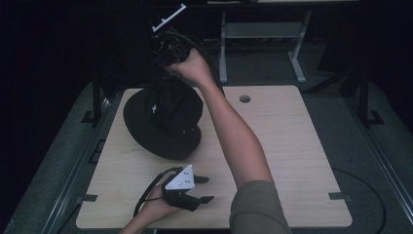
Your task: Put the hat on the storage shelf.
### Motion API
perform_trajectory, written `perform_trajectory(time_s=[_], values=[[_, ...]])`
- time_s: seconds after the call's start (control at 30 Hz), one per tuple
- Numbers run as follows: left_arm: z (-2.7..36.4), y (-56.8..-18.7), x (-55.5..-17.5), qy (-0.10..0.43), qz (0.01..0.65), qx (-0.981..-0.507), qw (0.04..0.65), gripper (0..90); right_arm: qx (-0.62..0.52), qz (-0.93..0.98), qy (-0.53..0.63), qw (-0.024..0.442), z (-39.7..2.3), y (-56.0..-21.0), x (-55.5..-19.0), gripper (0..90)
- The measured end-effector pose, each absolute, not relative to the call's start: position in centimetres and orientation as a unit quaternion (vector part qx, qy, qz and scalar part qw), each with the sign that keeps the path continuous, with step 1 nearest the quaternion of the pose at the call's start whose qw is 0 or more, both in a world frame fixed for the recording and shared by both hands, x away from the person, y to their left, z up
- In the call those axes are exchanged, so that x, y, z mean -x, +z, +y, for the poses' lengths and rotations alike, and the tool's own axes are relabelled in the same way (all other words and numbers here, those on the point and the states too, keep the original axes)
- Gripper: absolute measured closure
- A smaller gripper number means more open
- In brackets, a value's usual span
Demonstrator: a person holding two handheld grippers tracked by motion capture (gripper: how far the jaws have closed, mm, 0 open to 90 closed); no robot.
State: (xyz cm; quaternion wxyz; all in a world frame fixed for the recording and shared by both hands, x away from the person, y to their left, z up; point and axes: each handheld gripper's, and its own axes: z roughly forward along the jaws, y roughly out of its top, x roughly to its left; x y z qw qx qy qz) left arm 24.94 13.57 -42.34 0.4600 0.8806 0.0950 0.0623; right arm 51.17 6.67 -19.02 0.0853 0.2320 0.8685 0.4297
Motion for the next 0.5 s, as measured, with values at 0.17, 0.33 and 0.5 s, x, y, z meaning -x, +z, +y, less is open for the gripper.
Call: perform_trajectory(time_s=[0.17, 0.33, 0.5], values=[[13.4, -42.6, -24.7, 0.063, 0.095, -0.884, 0.453, 41.3, -0.249, 0.852, 0.454, 0.081, 3.3, -19.3, -50.6, 44.6], [13.7, -42.5, -25.0, 0.069, 0.103, -0.885, 0.449, 40.5, -0.260, 0.842, 0.466, 0.080, 0.8, -19.5, -49.8, 40.9], [14.1, -42.7, -25.6, 0.068, 0.114, -0.882, 0.452, 38.8, -0.257, 0.836, 0.479, 0.081, -0.8, -19.6, -49.2, 37.2]])
